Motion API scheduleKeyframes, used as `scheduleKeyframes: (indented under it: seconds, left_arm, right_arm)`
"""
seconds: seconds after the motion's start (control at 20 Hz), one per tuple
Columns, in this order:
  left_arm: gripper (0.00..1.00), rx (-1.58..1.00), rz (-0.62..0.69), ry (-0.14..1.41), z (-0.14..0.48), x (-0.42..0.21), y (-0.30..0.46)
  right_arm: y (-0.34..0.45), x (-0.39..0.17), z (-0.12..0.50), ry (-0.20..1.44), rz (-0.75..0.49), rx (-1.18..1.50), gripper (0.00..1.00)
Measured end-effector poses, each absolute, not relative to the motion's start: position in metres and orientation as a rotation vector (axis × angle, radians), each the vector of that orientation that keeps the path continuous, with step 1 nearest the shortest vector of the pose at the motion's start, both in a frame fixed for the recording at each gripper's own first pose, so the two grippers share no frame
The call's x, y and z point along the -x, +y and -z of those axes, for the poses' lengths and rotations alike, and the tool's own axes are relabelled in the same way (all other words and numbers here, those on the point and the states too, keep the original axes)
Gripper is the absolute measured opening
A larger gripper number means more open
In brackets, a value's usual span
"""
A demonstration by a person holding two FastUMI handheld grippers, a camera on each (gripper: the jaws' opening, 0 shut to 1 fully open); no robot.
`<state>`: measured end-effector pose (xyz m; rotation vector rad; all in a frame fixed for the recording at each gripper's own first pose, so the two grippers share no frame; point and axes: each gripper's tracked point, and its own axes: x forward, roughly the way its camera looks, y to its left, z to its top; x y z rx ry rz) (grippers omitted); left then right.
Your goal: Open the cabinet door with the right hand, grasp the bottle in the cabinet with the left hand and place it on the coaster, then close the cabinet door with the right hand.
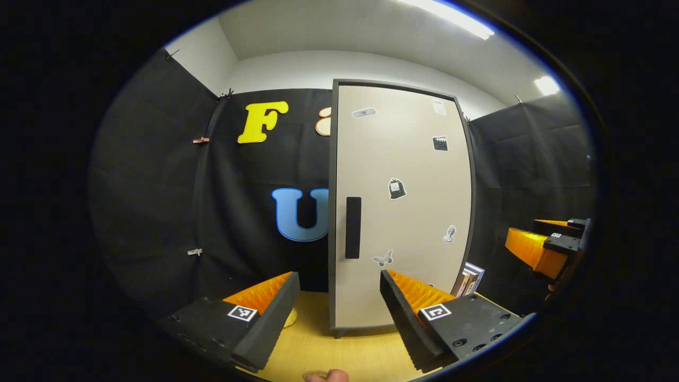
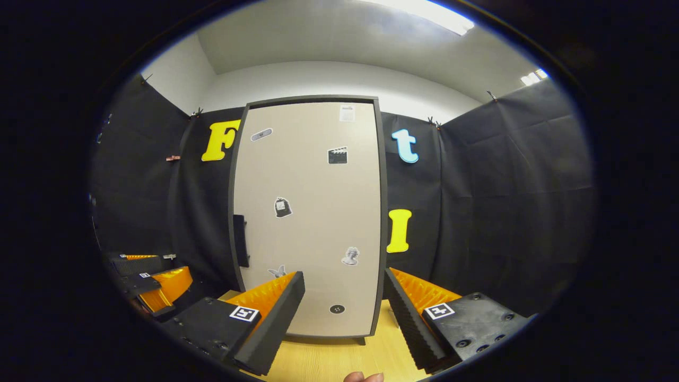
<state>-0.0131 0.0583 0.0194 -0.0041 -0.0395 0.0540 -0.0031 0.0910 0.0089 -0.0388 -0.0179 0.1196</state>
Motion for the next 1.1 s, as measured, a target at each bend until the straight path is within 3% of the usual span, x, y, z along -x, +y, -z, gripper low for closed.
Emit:
scheduleKeyframes:
  seconds: [0.6, 1.1]
  left_arm:
    - [0.95, -0.006, -0.05, -0.056, -0.033, 0.037, 0.075]
    - [0.96, 0.016, -0.145, -0.056, -0.028, 0.062, 0.143]
  right_arm:
    - [0.134, 0.019, -0.063, -0.065, -0.175, 0.054, 0.97]
    - [0.242, -0.029, -0.058, -0.013, -0.309, 0.022, 0.96]
